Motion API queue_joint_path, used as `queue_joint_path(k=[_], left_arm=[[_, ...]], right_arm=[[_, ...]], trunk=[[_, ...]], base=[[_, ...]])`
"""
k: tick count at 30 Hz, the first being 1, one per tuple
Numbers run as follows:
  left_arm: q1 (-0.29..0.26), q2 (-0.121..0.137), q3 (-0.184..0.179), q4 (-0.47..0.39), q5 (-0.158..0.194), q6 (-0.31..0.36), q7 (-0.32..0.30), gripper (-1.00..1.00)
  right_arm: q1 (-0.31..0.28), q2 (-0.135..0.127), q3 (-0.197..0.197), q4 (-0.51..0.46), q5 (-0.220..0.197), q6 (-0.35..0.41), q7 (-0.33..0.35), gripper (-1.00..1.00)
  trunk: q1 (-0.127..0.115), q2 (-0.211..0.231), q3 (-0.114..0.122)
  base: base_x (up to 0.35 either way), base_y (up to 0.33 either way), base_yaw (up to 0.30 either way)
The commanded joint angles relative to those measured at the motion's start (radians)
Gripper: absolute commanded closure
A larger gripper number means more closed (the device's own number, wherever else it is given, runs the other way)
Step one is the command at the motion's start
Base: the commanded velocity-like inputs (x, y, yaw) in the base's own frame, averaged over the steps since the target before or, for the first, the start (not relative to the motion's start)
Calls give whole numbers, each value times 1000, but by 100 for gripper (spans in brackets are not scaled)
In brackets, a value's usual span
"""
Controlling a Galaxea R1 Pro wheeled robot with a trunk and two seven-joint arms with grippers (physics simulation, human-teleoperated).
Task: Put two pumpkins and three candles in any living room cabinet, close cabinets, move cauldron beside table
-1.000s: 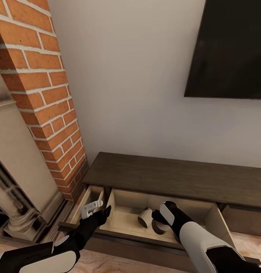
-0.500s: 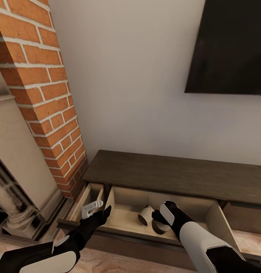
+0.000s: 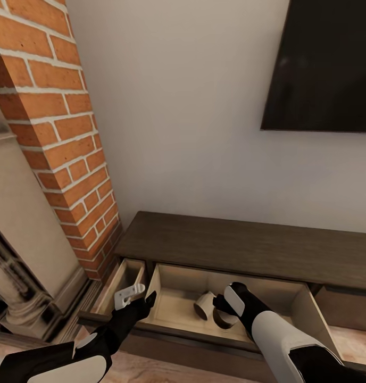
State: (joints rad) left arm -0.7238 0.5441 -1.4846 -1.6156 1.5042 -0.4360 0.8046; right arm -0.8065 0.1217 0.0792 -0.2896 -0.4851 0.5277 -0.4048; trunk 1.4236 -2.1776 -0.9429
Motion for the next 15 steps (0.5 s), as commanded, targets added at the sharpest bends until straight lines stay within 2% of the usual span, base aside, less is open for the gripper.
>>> queue_joint_path(k=[1, 7, 11, 15], left_arm=[[-2, 0, -3, -1, 4, -5, 2, -100], [-2, 0, -4, -1, 4, -6, 1, -100], [-2, 0, -4, -1, 4, -6, 2, -100], [-2, 0, -5, -1, 4, -5, 2, -100]], right_arm=[[0, -1, 8, -2, -12, 4, -8, 100], [0, -1, 8, -2, -11, 6, -8, 100], [0, -1, 8, -2, -12, 5, -7, 100], [0, -1, 8, -2, -12, 7, -6, 100]], trunk=[[0, 0, -1], [0, 0, -1], [0, 0, -1], [0, 0, -1]], base=[[49, 0, 0], [20, 0, 0], [184, 0, 0], [73, 0, 0]])
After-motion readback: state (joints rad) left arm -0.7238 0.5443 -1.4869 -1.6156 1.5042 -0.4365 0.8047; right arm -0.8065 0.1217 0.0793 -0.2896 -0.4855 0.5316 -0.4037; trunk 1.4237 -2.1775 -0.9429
